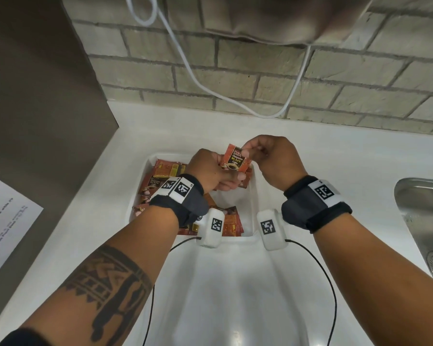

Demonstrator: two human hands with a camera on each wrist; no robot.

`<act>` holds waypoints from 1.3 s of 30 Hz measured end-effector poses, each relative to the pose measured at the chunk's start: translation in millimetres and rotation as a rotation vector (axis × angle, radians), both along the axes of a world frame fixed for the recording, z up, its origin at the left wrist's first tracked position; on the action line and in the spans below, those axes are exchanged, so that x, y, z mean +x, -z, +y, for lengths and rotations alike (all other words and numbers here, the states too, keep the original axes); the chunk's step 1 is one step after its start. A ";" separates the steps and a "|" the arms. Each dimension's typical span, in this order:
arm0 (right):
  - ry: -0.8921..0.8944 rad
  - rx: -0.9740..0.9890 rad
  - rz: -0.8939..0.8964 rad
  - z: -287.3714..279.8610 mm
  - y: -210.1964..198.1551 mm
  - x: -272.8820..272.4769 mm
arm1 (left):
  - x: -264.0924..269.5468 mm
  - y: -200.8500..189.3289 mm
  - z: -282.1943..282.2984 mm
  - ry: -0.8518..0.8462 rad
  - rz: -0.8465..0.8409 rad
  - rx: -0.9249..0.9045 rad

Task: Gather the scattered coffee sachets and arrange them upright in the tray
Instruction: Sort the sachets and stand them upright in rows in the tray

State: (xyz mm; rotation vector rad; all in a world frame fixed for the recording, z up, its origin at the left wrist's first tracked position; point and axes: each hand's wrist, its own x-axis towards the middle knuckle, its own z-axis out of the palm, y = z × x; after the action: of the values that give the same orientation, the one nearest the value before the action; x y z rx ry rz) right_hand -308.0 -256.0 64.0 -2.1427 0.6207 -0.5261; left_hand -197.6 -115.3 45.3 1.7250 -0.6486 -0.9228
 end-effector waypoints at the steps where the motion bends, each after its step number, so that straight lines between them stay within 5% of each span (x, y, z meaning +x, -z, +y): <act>1: -0.003 -0.018 0.002 1.3 -0.6 -0.5 | -0.1 1.1 0.8 -0.004 -0.027 0.025; 8: -0.044 -0.262 0.264 -5.7 9.9 -2.8 | 5.4 15.6 0.4 0.305 -0.516 0.566; 17: -0.033 -0.200 0.391 -7.6 34.2 2.8 | -17.6 12.7 -22.5 0.605 -0.517 0.648; 30: -0.053 -0.236 0.425 -17.4 39.0 10.5 | 0.5 33.7 -45.1 0.456 -0.351 0.655; 39: -0.050 -0.194 0.420 -19.0 39.9 14.6 | 3.0 37.3 -48.6 0.455 -0.382 0.686</act>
State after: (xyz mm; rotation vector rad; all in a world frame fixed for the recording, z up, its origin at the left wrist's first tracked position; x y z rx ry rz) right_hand -293.4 -275.0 24.1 -2.4699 0.7663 -0.1070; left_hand -194.6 -163.9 8.0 2.4585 -1.0935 -1.2339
